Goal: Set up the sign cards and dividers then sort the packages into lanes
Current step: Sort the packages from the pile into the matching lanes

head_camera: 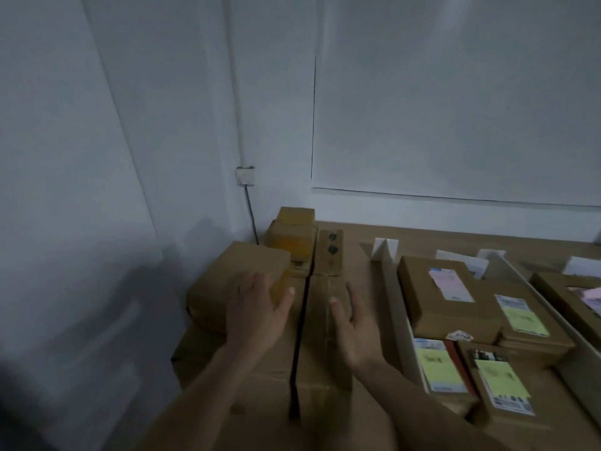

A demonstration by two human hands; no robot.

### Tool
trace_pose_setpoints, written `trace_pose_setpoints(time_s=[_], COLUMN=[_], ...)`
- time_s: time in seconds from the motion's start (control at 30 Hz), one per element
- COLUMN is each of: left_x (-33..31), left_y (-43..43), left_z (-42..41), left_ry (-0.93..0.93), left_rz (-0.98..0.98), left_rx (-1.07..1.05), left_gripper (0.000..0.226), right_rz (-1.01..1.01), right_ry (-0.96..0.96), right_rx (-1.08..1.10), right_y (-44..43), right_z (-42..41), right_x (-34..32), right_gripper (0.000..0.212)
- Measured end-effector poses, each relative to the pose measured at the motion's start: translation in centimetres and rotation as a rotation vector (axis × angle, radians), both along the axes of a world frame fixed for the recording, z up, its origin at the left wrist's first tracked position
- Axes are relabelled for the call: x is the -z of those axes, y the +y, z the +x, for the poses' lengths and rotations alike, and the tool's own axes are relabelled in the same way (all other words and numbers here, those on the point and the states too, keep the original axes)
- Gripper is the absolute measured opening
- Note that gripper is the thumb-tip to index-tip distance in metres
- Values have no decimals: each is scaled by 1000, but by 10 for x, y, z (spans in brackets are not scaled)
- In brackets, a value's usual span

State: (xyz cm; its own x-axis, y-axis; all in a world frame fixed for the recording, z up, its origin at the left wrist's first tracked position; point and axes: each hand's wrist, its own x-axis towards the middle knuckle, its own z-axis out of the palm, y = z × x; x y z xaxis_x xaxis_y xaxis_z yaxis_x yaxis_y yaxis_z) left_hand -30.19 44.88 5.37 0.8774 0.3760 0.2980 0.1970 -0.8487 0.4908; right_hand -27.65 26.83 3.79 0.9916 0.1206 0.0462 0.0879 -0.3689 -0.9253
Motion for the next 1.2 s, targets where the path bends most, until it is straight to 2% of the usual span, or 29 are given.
trace_pose_setpoints(time_s=[0.2,0.33,0.43,0.6,0.7,0.73,0.8,0.87,0.97,1.0,1.03,1.13,1.2], left_x=[4,11,15,19,17,16,13,11,5,5,3,-4,-9], left_y=[77,115,131,137,135,134,130,128,119,115,110,96,85], left_z=[18,24,29,33,37,40,45,51,57,60,61,62,63], left_ry=[69,127,174,139,76,46,18,13,-30,-40,-57,-113,-144], left_rz=[36,-34,-212,-348,-407,-430,-486,-617,-919,-986,-1040,-1161,-1266], left_rx=[-147,-270,-225,-208,-252,-261,-290,-333,-321,-292,-267,-197,-128], left_gripper=[61,60,58,52,26,26,41,43,22,16,18,45,51], right_rz=[-45,-11,-1,17,62,73,103,141,214,241,250,260,288], right_ry=[111,204,287,349,356,355,343,345,293,268,228,146,155], right_rx=[-31,-73,-141,-188,-132,-104,-50,-7,21,20,21,25,40], right_y=[56,88,107,128,132,132,127,121,109,104,101,89,83], right_z=[19,36,42,51,54,55,57,60,68,69,69,70,68], right_x=[-3,-1,-1,7,11,9,4,-1,0,-1,-5,-12,-14], right_gripper=[65,66,60,51,43,42,37,40,60,61,61,66,56])
